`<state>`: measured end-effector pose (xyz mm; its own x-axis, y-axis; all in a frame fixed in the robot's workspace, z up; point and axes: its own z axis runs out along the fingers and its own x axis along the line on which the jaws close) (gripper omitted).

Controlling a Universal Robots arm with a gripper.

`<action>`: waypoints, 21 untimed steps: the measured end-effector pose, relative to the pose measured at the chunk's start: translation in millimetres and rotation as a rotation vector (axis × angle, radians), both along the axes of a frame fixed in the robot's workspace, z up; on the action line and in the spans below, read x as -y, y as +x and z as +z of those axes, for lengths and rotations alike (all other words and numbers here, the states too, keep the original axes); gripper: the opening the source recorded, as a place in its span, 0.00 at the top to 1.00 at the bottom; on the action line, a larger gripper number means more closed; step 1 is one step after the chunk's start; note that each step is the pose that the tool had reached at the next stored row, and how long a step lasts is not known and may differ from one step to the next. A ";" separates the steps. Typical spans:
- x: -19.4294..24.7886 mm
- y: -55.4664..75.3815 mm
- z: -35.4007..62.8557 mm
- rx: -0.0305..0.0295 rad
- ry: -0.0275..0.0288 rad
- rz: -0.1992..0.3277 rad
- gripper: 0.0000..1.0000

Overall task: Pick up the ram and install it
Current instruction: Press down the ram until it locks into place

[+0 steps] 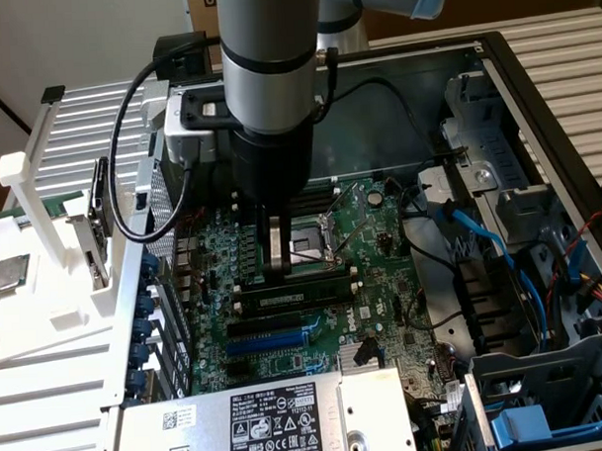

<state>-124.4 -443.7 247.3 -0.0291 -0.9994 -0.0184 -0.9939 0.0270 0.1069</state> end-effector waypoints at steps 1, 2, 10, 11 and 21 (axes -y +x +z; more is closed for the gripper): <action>-0.4 -2.0 0.0 0.0001 -0.0054 0.000 0.89; -1.5 -5.4 0.0 0.0018 -0.0134 0.000 0.89; -7.3 -15.7 0.0 0.0270 -0.0289 0.000 0.89; -8.0 -17.7 -0.2 0.0287 -0.0295 0.000 0.89; -16.0 -29.0 -5.8 0.0600 -0.0297 -0.001 0.89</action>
